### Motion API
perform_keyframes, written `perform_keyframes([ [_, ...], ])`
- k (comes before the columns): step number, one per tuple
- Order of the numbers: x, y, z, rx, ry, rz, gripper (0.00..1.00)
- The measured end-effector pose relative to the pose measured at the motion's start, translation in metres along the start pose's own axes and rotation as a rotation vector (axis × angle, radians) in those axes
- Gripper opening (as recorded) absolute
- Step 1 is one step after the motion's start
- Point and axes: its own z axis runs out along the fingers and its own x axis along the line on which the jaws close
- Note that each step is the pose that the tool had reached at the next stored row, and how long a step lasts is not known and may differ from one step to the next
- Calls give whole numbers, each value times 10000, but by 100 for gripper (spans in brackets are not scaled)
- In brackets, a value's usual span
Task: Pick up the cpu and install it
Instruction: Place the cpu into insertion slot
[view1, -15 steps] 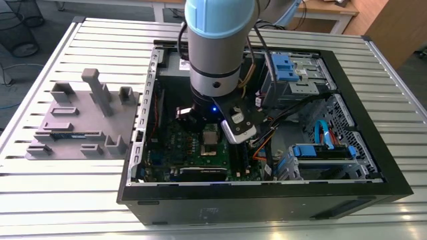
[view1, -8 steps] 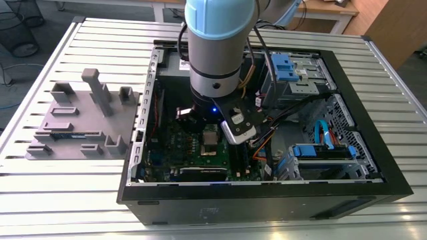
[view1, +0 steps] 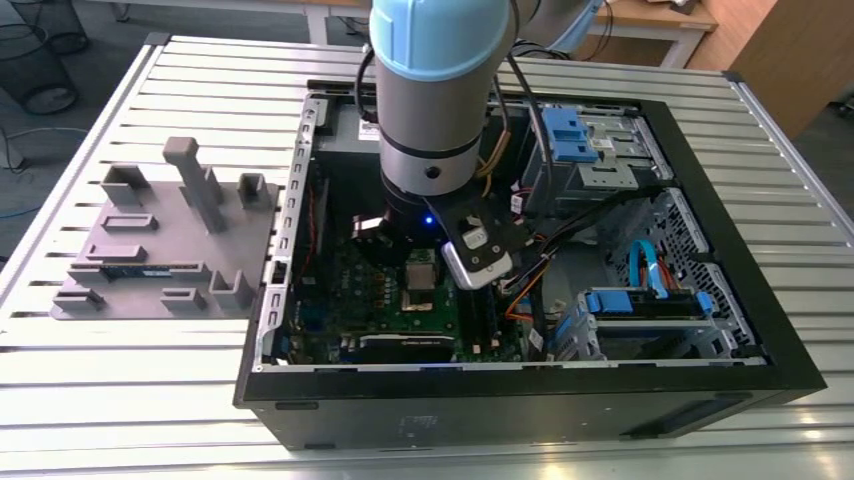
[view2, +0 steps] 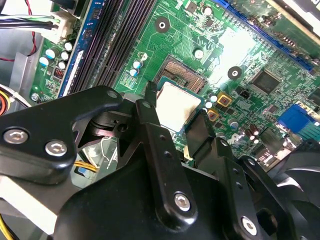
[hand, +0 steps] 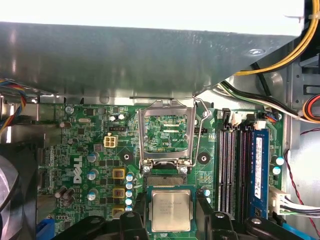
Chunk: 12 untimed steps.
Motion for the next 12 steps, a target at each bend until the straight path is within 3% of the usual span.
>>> perform_keyframes([
  [12,10,-8,68,1,1,0,47],
])
